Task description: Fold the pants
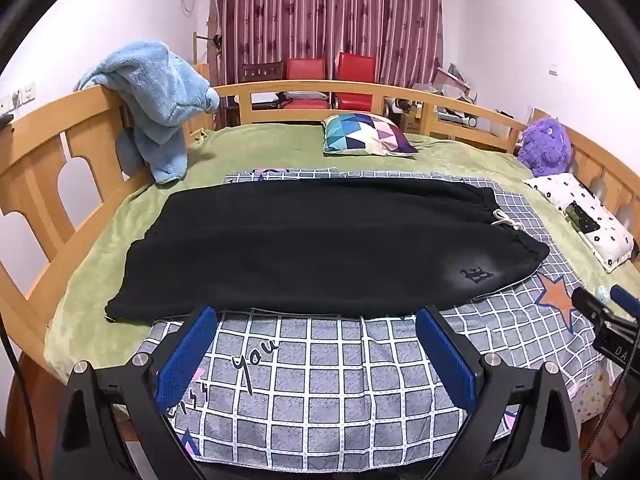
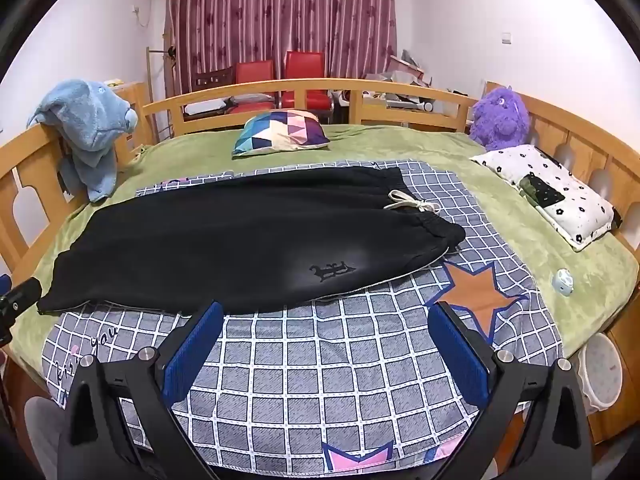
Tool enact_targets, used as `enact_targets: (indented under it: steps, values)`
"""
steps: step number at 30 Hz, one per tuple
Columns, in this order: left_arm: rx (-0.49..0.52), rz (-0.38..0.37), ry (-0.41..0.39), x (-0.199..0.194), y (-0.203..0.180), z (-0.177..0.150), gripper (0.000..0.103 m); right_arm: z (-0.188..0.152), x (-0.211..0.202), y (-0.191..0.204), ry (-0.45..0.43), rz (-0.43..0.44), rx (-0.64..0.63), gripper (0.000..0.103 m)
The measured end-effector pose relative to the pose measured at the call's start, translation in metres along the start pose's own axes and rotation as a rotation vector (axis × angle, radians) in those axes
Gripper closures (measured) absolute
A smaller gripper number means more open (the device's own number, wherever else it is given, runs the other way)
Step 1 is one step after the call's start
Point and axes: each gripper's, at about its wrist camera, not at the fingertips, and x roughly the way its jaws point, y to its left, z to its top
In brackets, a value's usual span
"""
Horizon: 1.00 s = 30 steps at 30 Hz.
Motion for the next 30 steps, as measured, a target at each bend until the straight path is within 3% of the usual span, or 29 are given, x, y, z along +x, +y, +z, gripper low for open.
enact_targets:
  steps: [8,9,14,30]
  values:
    - [-0.026,0.015,-0.006,-0.003,0.006,0.002,0.002,0.003,-0.005,0.002,0.001,0.011,0.001,0.002]
    - [-0.017,-0.018,0.001,-0.003,0.002,-0.005,0.002,0.003,-0.005,0.003,-0.001,0.007,-0.005,0.002]
    - [-0.019,-0.034,0.003,-0.002,0.003,-0.004,0.002,0.003,-0.007,0.006,0.002,0.006,-0.01,0.002]
    - [-0.011,-0.04,0.0,-0.004,0.001,-0.006,0.002,-0.003,-0.006,0.013,0.0,0.017,-0.023,0.002]
